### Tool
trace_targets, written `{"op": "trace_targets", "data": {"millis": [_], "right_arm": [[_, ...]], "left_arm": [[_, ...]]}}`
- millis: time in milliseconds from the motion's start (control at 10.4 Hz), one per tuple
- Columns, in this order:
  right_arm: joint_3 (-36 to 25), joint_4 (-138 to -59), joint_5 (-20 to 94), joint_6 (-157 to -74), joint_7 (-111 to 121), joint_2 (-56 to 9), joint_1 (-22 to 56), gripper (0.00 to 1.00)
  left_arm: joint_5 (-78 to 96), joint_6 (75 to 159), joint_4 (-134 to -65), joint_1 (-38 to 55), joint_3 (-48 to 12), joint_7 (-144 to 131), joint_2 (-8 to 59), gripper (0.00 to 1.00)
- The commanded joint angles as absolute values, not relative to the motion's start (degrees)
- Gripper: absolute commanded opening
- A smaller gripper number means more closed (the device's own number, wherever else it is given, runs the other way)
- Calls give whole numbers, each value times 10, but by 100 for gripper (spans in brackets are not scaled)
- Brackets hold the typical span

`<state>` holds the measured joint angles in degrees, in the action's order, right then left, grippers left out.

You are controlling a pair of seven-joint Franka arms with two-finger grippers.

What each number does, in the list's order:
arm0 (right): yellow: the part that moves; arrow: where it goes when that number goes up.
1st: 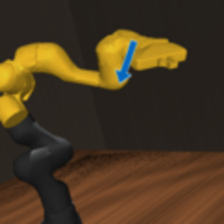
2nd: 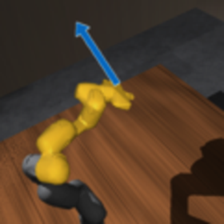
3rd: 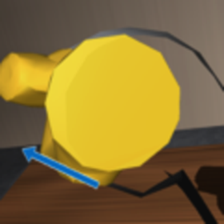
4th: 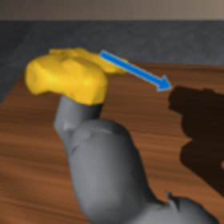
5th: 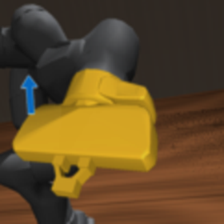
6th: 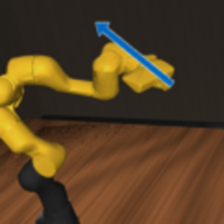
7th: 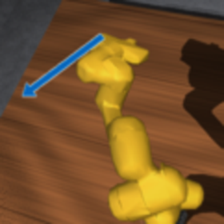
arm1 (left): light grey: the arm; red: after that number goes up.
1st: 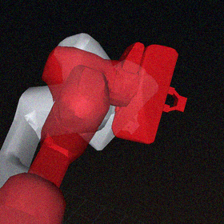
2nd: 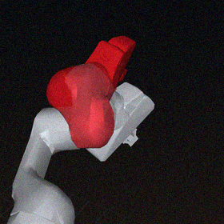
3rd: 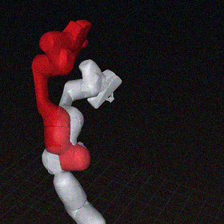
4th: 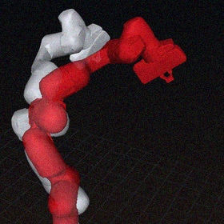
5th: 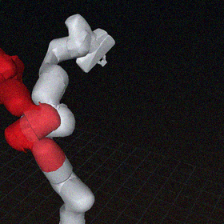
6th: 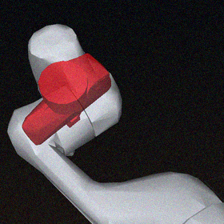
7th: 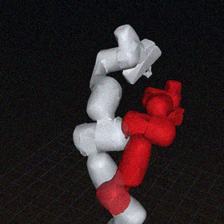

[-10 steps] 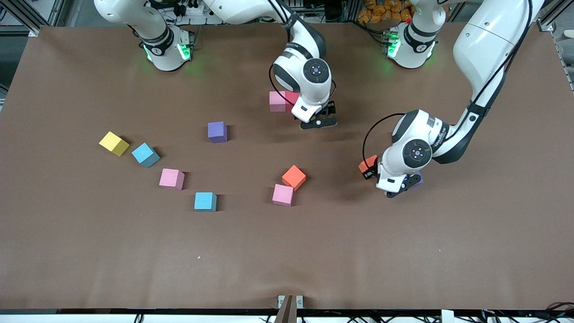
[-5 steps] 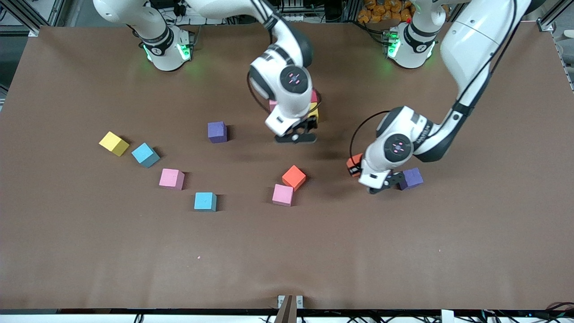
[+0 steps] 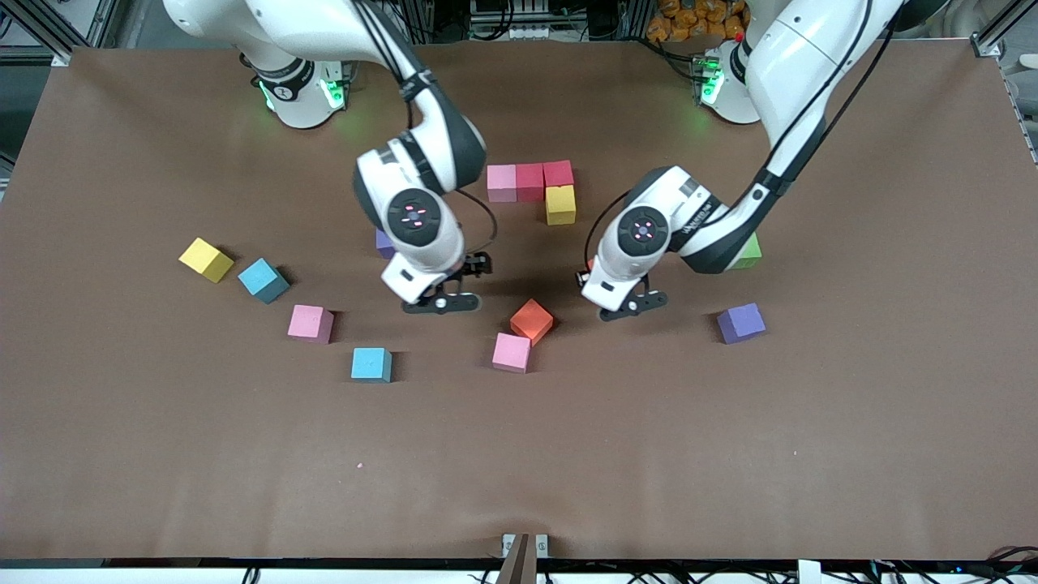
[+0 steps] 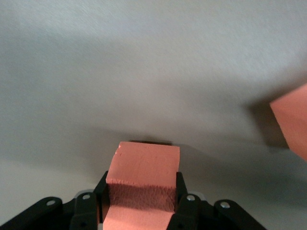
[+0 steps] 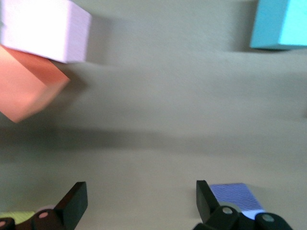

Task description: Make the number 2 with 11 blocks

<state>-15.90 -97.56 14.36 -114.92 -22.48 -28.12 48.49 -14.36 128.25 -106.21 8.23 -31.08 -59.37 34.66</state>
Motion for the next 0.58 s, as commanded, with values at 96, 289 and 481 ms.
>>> {"op": "trace_targets", "data": {"millis": [96,289,481], "right_arm": [[-158,-1172,122,-1248,-169,-172,486,100],[-161,-1228,122,-1273,-147,-155,477,100],[-161,-1272,122,-1316,-132,-144,478,100]], "left_arm": [[-168,1277,-1056,113,-311,-584,349,37],[-167,1278,-1055,124,-312,-590,350,37],[-164,1280,-1055,141,-312,-595,352,37]]}}
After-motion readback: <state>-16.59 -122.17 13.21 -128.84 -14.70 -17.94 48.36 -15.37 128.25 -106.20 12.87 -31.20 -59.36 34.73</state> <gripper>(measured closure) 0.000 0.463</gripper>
